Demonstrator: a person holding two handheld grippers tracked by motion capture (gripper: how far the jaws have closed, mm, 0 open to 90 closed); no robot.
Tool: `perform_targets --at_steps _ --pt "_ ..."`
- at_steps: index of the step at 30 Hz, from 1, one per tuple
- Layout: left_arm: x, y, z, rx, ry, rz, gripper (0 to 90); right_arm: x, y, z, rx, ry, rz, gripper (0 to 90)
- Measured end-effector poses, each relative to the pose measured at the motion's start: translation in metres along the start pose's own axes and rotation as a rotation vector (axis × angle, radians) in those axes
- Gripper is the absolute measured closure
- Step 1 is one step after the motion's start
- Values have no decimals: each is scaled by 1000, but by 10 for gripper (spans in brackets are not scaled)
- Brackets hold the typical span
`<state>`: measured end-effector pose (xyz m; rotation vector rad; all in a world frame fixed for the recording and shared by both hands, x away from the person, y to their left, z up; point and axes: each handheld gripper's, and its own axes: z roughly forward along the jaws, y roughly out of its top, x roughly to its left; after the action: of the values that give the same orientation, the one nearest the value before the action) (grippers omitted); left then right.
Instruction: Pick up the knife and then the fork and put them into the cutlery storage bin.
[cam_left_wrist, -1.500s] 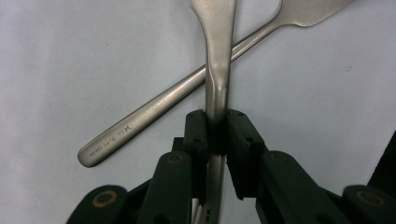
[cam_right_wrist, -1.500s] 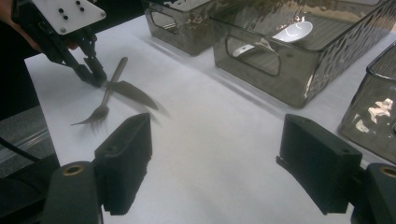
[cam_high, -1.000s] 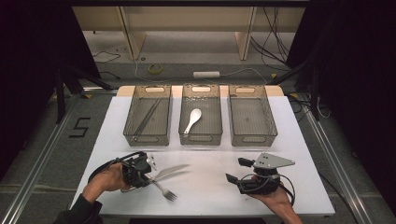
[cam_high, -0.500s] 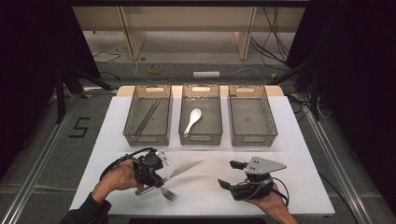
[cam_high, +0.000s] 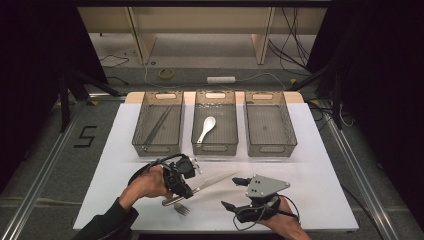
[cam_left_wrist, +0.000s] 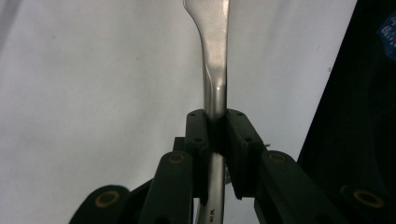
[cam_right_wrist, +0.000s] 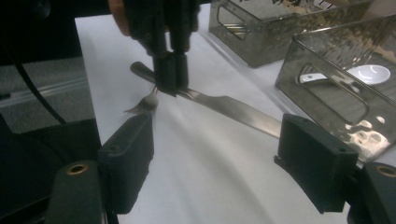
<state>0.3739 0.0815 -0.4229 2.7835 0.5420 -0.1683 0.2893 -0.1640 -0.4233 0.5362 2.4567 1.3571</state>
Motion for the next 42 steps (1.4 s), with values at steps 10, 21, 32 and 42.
perform_targets --at_steps 10,21,32,42 --pt "-2 16 6 30 -16 26 795 11 5 19 70 -6 -140 308" --pt "-9 28 9 49 -41 48 795 17 6 29 115 -36 -256 340" --pt "-15 33 10 68 -54 63 795 24 4 40 175 -68 -381 386" --pt "-22 37 9 85 -64 83 794 31 2 53 232 -119 -514 457"
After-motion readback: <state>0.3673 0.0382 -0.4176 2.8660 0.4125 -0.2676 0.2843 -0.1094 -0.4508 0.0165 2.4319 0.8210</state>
